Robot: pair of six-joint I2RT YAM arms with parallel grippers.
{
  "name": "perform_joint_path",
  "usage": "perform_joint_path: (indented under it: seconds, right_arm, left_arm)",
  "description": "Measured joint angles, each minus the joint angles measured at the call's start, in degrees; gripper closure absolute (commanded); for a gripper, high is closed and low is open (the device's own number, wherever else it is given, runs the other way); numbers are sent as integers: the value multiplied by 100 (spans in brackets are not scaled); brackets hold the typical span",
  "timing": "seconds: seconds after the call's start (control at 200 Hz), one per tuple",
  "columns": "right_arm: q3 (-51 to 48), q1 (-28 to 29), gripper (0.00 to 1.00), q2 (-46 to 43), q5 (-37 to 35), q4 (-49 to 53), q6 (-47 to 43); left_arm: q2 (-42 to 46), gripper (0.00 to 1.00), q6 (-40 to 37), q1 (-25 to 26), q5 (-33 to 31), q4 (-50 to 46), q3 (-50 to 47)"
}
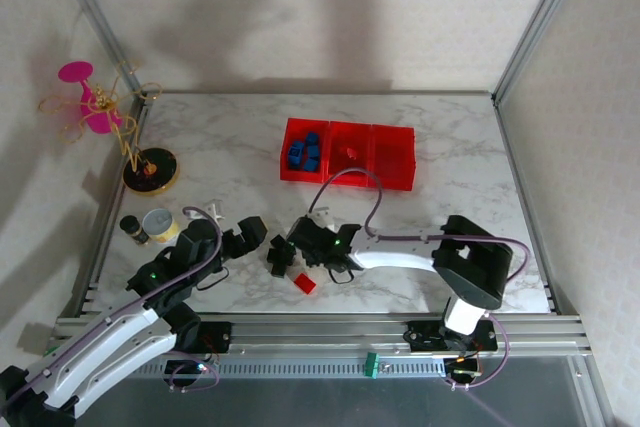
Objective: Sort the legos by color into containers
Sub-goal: Pick up the lego from the bottom-center of the table, then place the lego in the container.
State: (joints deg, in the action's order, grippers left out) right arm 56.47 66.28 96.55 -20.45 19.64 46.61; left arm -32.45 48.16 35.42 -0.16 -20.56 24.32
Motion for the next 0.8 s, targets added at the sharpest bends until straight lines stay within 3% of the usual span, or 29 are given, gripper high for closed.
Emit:
perform_joint_path:
  seconds: [0.155,0.385,0.801]
  right_arm:
    - [92,-647,78,-498,-116,11,-334]
    - [505,-1814,78,-527,-284,-166,-1010]
    - [2109,-3071,77,1207,-243,-717,-2103]
  left_arm:
    - [-295,0,-20,0,7,216,87]
    - [-824,0,-105,0,20,664,332]
    - [-1751,0,-264,0,-70,1447,765]
